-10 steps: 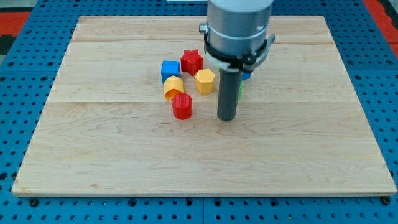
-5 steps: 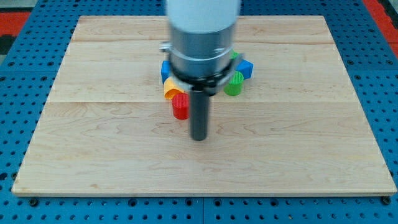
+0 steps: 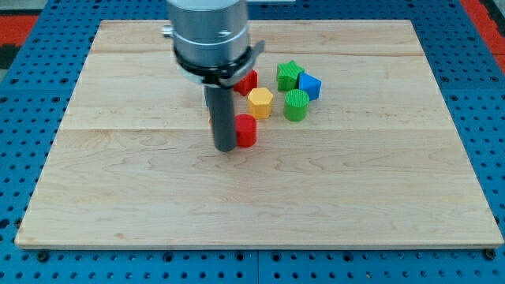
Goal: Move the red circle into the yellow hexagon
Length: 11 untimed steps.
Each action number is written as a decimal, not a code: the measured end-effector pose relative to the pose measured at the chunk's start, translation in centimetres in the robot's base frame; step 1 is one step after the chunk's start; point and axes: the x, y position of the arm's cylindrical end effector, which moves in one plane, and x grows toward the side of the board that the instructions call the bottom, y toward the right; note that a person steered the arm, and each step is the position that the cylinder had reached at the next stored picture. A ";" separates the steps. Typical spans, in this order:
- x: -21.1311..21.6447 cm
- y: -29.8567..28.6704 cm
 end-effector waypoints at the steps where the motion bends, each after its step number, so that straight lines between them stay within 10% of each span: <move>1: 0.0 2.9; 11: -2.0 4.4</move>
